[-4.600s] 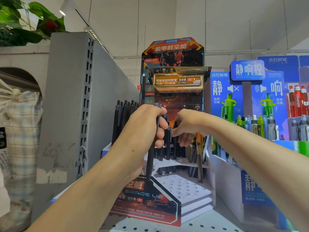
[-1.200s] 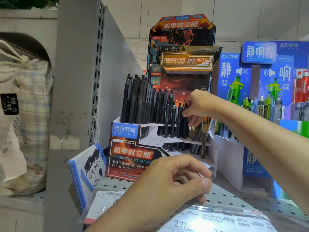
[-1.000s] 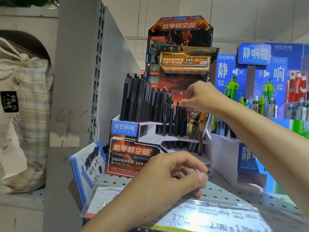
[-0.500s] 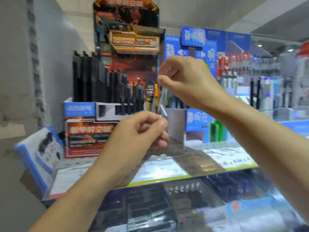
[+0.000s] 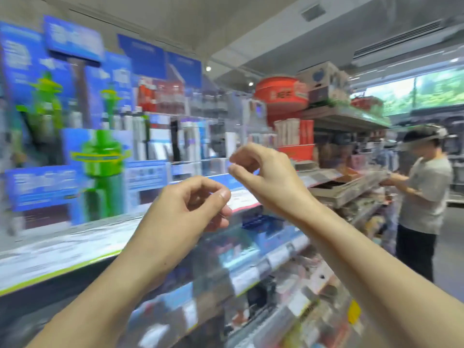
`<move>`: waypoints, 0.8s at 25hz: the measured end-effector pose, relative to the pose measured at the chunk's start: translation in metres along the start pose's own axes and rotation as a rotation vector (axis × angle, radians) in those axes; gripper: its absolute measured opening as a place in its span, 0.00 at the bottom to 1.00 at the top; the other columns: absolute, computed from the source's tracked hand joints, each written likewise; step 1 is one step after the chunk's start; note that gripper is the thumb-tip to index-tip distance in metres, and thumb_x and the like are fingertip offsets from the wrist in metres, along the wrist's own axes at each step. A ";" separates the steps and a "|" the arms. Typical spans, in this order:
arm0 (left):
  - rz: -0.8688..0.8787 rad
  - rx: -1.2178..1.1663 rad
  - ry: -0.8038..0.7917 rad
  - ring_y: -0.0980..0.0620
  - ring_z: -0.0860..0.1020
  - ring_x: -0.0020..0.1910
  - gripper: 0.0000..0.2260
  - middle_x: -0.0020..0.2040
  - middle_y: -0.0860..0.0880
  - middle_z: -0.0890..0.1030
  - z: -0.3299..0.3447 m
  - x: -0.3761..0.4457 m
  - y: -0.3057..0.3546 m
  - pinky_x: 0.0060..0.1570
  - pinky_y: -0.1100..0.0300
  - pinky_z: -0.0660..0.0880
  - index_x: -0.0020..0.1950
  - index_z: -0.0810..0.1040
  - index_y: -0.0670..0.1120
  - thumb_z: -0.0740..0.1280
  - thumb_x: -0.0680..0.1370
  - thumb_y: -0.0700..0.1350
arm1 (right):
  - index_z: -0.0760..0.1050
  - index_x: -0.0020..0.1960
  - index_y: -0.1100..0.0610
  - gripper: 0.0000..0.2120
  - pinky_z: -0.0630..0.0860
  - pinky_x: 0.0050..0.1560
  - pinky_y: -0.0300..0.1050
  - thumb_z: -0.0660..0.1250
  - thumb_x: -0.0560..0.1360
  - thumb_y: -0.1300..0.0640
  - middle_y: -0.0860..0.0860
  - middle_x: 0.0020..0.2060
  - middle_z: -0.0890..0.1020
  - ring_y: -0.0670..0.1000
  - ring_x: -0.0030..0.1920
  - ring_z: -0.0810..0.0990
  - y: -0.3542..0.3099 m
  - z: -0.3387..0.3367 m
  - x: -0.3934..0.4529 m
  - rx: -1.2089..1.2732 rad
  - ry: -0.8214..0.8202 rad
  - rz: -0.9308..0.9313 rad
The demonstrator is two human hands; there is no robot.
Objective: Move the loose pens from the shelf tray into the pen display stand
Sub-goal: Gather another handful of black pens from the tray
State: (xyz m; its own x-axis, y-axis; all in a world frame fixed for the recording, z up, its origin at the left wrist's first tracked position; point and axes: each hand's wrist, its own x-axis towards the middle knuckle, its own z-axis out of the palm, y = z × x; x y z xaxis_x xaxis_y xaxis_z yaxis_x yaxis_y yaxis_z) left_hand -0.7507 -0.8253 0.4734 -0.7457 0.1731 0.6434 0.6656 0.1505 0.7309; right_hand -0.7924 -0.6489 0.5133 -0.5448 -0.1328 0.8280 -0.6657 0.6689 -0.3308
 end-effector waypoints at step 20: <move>-0.051 0.250 -0.070 0.54 0.80 0.45 0.05 0.46 0.52 0.83 0.520 0.312 -0.185 0.49 0.51 0.80 0.50 0.81 0.51 0.69 0.79 0.51 | 0.77 0.57 0.51 0.07 0.74 0.41 0.37 0.69 0.79 0.52 0.46 0.44 0.83 0.44 0.43 0.81 0.560 -0.209 0.000 -0.280 -0.303 0.394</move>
State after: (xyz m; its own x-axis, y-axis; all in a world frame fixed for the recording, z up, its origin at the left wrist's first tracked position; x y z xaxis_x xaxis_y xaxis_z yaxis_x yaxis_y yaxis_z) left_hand -1.0912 -0.2927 0.4203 -0.7804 0.2250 0.5834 0.6204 0.3950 0.6775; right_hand -1.0581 -0.1213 0.4229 -0.8740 -0.0107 0.4857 -0.2446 0.8735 -0.4209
